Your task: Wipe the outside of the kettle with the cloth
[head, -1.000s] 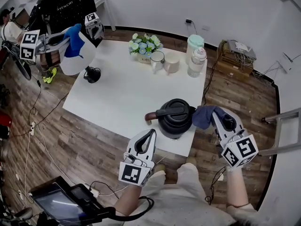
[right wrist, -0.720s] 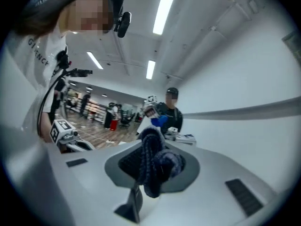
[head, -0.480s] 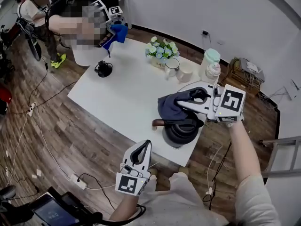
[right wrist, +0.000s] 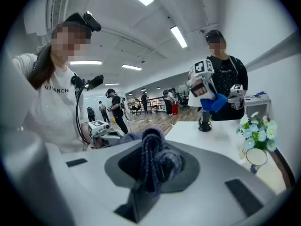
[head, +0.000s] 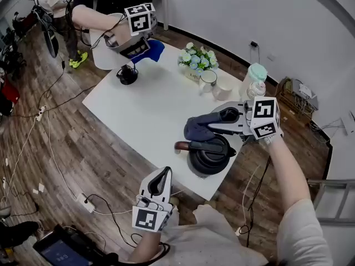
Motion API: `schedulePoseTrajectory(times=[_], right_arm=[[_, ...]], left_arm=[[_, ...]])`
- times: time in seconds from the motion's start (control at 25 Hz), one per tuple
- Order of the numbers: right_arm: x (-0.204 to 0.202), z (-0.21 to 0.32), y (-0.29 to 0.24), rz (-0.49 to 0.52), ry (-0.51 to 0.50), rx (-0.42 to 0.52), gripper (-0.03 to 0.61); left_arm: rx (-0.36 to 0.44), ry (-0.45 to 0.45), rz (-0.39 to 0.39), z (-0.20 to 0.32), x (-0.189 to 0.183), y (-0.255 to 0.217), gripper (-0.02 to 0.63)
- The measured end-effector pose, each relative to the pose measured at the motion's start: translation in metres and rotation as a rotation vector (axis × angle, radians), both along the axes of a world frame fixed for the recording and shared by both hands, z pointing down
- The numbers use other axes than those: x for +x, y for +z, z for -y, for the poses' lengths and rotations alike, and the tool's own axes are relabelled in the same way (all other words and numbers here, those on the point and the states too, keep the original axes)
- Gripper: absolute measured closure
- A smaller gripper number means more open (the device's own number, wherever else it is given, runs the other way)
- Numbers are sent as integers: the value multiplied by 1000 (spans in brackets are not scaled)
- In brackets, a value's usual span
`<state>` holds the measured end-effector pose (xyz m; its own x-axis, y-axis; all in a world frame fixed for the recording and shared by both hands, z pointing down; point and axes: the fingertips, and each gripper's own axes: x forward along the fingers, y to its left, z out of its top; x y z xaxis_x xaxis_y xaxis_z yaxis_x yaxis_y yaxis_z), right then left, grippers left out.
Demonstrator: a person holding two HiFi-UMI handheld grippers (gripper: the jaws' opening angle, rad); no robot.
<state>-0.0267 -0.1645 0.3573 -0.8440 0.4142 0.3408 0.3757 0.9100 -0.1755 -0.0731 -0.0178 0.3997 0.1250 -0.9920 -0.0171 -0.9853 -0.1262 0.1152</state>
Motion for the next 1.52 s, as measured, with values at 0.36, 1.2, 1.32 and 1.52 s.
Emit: schedulePoseTrajectory(times=[0.36, 1.2, 1.32, 1.52], right_arm=[[88, 1, -4, 36, 186, -74, 515], [67, -49, -129, 382, 469, -132, 515], [43, -38, -80, 156, 552, -216, 515], [61, -40, -42, 86, 652, -325, 515]], left_arm=[[31, 58, 19, 18, 29, -13, 607], [51, 223, -15, 2, 24, -29, 607], [55, 207, -17, -4, 14, -32, 607], [41, 208, -17, -11, 5, -26, 607]])
